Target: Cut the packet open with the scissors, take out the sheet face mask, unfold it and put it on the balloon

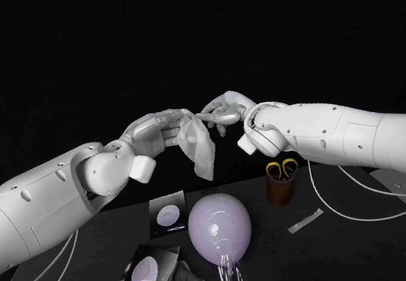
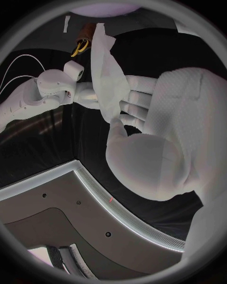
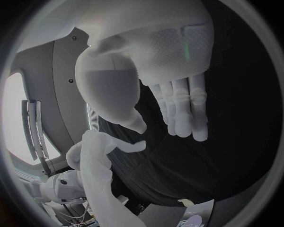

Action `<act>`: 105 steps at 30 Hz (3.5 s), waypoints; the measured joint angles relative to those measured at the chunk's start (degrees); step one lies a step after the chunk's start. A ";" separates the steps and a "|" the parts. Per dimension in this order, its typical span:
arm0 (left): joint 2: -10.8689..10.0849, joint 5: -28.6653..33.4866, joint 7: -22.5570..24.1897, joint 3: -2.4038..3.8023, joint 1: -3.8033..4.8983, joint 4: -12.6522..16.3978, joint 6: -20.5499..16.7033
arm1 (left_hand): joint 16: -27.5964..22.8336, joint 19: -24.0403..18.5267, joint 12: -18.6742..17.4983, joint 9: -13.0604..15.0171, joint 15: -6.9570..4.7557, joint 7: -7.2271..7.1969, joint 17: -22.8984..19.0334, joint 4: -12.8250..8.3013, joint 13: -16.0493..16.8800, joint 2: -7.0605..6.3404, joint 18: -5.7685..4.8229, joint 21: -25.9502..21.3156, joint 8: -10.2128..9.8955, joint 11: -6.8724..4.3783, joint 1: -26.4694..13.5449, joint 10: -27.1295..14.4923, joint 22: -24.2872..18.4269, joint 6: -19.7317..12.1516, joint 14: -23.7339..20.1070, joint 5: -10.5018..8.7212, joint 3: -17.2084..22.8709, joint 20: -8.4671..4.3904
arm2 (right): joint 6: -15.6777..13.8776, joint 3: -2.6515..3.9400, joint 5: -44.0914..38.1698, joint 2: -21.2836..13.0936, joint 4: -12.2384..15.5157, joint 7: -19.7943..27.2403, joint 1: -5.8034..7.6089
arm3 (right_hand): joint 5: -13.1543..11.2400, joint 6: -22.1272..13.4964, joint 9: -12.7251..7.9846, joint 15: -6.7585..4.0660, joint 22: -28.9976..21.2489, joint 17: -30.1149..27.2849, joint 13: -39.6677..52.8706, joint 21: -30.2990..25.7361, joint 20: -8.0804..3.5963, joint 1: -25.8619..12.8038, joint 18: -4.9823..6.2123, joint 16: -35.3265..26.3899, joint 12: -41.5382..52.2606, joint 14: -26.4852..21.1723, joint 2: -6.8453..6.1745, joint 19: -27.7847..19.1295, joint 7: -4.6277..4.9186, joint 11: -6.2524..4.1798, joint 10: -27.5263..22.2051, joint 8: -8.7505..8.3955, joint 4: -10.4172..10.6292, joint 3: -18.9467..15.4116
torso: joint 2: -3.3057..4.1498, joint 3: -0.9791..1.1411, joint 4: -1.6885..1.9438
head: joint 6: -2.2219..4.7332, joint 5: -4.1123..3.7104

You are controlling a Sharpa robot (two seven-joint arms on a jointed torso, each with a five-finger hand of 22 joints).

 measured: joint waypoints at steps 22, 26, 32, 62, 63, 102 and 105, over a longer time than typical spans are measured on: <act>-1.25 0.62 -0.50 0.01 -0.96 0.47 0.04 | -0.20 -0.01 0.20 0.00 0.00 0.07 0.04 -0.31 -0.01 -0.16 -0.04 -0.22 0.49 -0.20 -0.15 0.20 0.00 -0.33 0.00 -0.04 0.31 0.00 | -9.28 -0.08 4.77 -17.12 24.56 6.28 0.27 | 0.60 11.99 -1.68 -4.27 10.33 19.44 -3.55 39.79 -4.03 9.59 -5.62 30.06 9.37 19.52 0.94 23.67 -4.03 -3.88 11.66 0.81 -3.92 0.74 | 0.00 0.00 -0.03 | -0.14 0.46; -1.39 0.43 -0.56 0.00 -1.25 0.55 0.02 | -0.20 -0.01 0.20 0.00 0.00 0.03 0.04 -0.31 -0.02 -0.31 -0.05 -0.22 0.79 -0.06 -0.29 0.34 0.00 -0.44 0.00 -0.04 0.30 0.00 | -10.47 -0.08 3.08 -18.24 29.11 6.55 -0.12 | 0.60 13.01 -2.08 -4.30 10.34 20.23 8.15 45.69 -4.38 8.89 -6.67 36.31 23.00 19.73 0.24 25.05 -4.18 -4.34 14.52 0.97 -4.79 0.35 | 0.00 0.00 0.00 | -0.11 0.46; -1.54 -0.15 -0.61 0.00 -1.45 0.81 -0.01 | -0.41 -0.01 0.20 0.00 0.00 0.08 0.03 -0.32 -0.02 -0.38 -0.05 -0.42 0.79 0.00 -0.37 0.40 0.00 -0.51 0.00 -0.04 0.30 0.00 | -12.73 -0.10 -1.64 -18.60 32.63 6.24 -0.77 | 0.60 13.55 -2.45 -4.26 10.34 20.41 23.69 49.67 -4.40 8.14 -6.98 40.28 41.35 19.92 -0.51 25.07 -4.51 -4.57 20.89 1.47 -5.26 -0.13 | 0.02 -0.02 0.13 | -0.13 0.34; -2.20 -1.92 -0.80 -0.02 -1.73 1.49 0.02 | -0.42 -0.01 0.20 0.00 0.00 0.09 0.02 -0.31 -0.03 -0.44 -0.07 -0.44 1.12 0.00 -0.41 0.40 -0.04 -0.72 -0.01 -0.16 0.28 0.00 | -19.65 -0.08 -11.32 -16.50 33.75 0.77 -2.01 | 0.37 13.33 -3.03 -4.25 10.33 20.24 29.07 50.17 -4.19 6.78 -7.67 41.85 47.34 19.91 -1.33 25.23 -4.34 -4.17 22.79 1.47 -4.58 -1.28 | 0.01 -0.02 0.07 | -0.60 0.60; -2.21 -1.93 -0.80 -0.02 -1.73 1.49 0.02 | -0.42 -0.01 0.20 0.00 0.00 0.10 0.02 -0.31 -0.03 -0.43 -0.08 -0.44 1.12 0.00 -0.41 0.40 -0.04 -0.73 -0.01 -0.22 0.28 0.00 | -19.65 -0.08 -11.40 -16.45 33.73 0.59 -2.07 | 0.37 13.33 -3.03 -4.25 10.33 20.26 29.07 50.17 -4.19 6.74 -7.67 41.84 47.34 19.91 -1.39 25.23 -4.34 -4.17 22.79 1.47 -4.45 -1.40 | 0.00 -0.02 0.06 | -0.62 0.62; -2.17 -2.12 -0.80 -0.04 -1.76 1.65 0.07 | -0.63 -0.02 0.20 0.00 0.01 0.01 0.03 -0.31 -0.04 -0.46 0.47 -0.63 1.46 0.00 -0.43 0.39 -0.03 -0.86 -0.01 -0.10 0.27 0.00 | -19.95 -0.08 -11.96 -15.34 33.60 -1.00 -2.48 | 0.10 16.22 -2.04 -5.22 10.33 20.28 29.83 52.58 -4.62 12.00 -7.68 42.67 51.58 19.99 3.97 25.31 -6.38 -5.83 24.66 4.40 -7.83 2.63 | -0.03 -0.02 0.05 | -0.80 0.63; -2.18 -2.14 -0.81 -0.04 -1.76 1.63 0.07 | -0.64 -0.02 0.20 0.00 0.00 0.01 0.02 -0.31 -0.04 -0.46 0.47 -0.63 1.46 0.00 -0.43 0.39 -0.02 -0.86 -0.01 -0.12 0.27 0.00 | -20.24 -0.08 -11.84 -15.41 33.66 -0.85 -2.50 | -0.08 16.42 -1.56 -5.63 10.33 20.28 29.78 53.17 -5.05 12.38 -7.68 42.99 52.52 19.82 4.35 25.44 -6.43 -5.57 25.16 5.25 -8.50 3.79 | -0.03 -0.01 0.03 | -0.81 0.66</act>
